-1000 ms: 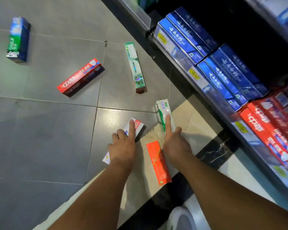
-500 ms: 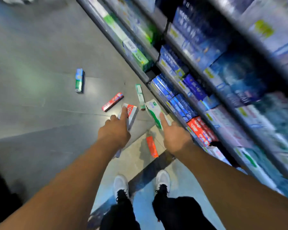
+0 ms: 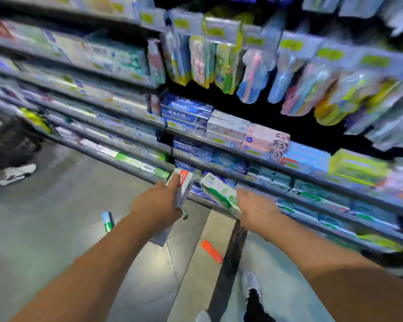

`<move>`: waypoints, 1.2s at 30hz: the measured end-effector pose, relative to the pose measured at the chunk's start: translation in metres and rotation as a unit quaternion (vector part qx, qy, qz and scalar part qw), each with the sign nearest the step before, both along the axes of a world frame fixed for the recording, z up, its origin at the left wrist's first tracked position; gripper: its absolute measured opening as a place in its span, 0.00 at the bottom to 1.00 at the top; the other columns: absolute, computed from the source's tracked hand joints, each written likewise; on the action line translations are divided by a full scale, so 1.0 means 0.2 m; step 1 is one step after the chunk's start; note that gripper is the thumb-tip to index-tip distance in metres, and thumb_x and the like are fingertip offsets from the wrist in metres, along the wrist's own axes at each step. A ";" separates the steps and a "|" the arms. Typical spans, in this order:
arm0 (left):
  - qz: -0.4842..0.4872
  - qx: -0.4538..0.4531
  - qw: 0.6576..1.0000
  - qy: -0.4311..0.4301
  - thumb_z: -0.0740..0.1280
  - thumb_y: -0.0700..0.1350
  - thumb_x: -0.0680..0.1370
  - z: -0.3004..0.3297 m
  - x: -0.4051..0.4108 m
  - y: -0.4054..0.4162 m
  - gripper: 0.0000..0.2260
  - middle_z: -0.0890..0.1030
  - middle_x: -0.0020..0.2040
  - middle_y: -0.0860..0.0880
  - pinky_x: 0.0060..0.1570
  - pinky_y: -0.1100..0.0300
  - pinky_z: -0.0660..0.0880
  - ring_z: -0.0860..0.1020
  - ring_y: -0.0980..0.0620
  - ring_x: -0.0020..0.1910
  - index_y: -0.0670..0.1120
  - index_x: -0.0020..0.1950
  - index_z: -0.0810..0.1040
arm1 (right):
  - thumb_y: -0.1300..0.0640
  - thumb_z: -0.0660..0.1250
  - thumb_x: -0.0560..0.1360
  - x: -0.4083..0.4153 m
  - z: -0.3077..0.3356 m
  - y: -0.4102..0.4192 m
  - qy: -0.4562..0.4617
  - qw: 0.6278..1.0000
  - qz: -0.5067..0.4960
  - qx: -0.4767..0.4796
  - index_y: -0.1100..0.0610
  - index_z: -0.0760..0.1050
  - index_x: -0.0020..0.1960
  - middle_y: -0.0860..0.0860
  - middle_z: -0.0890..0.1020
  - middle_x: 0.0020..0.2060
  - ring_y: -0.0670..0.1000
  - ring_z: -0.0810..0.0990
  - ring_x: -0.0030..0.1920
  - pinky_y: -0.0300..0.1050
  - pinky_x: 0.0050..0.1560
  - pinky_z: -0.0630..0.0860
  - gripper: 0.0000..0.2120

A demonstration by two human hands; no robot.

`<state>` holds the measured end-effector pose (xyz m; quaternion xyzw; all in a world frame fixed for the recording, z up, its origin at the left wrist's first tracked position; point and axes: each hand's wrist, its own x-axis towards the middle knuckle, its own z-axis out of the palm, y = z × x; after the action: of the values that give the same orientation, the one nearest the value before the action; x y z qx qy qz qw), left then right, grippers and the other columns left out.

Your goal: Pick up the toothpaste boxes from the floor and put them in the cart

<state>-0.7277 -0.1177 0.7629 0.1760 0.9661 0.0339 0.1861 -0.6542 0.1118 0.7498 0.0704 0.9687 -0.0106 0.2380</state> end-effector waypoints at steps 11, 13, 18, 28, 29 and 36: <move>-0.312 0.008 0.947 0.074 0.65 0.59 0.74 0.40 0.34 1.07 0.42 0.70 0.65 0.44 0.49 0.49 0.75 0.75 0.42 0.58 0.57 0.79 0.40 | 0.57 0.69 0.73 0.82 0.41 0.67 0.039 0.962 -0.270 0.002 0.57 0.65 0.66 0.54 0.77 0.59 0.58 0.78 0.59 0.53 0.52 0.75 0.24; -0.362 0.013 0.929 0.076 0.65 0.58 0.74 0.44 0.49 1.34 0.42 0.69 0.68 0.44 0.50 0.48 0.75 0.75 0.41 0.60 0.56 0.79 0.40 | 0.57 0.69 0.73 1.02 0.44 0.84 0.039 0.946 -0.323 0.002 0.57 0.64 0.66 0.54 0.77 0.58 0.58 0.79 0.57 0.52 0.49 0.75 0.24; -0.480 0.011 0.873 0.084 0.64 0.60 0.75 0.48 1.00 2.00 0.42 0.68 0.70 0.44 0.47 0.49 0.75 0.75 0.40 0.59 0.57 0.79 0.39 | 0.54 0.68 0.74 1.68 0.46 1.28 0.065 0.888 -0.455 0.012 0.55 0.66 0.62 0.52 0.78 0.55 0.57 0.80 0.55 0.47 0.44 0.71 0.19; -0.612 0.040 0.788 0.045 0.65 0.59 0.74 0.50 2.21 3.06 0.44 0.71 0.65 0.43 0.54 0.49 0.74 0.74 0.40 0.61 0.54 0.79 0.39 | 0.55 0.64 0.73 3.04 0.53 1.95 0.081 0.775 -0.626 0.011 0.57 0.64 0.66 0.53 0.79 0.59 0.58 0.79 0.58 0.47 0.53 0.75 0.23; -0.619 0.038 0.783 0.042 0.65 0.59 0.74 0.50 2.31 3.14 0.44 0.71 0.63 0.43 0.55 0.49 0.74 0.74 0.40 0.60 0.55 0.79 0.39 | 0.56 0.64 0.73 3.15 0.54 2.00 0.092 0.760 -0.643 0.015 0.57 0.63 0.67 0.53 0.79 0.59 0.57 0.79 0.58 0.47 0.52 0.75 0.24; -0.679 0.030 0.732 0.046 0.64 0.57 0.75 0.49 2.92 3.67 0.42 0.70 0.65 0.44 0.50 0.50 0.74 0.76 0.41 0.59 0.55 0.79 0.40 | 0.55 0.64 0.74 3.70 0.48 2.31 0.099 0.701 -0.704 0.053 0.57 0.63 0.66 0.54 0.77 0.58 0.58 0.78 0.58 0.46 0.47 0.72 0.22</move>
<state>-0.1435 0.6161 0.8600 0.7919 0.5954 -0.0806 0.1097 0.0863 0.5734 0.8456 0.7430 0.6536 -0.1310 0.0600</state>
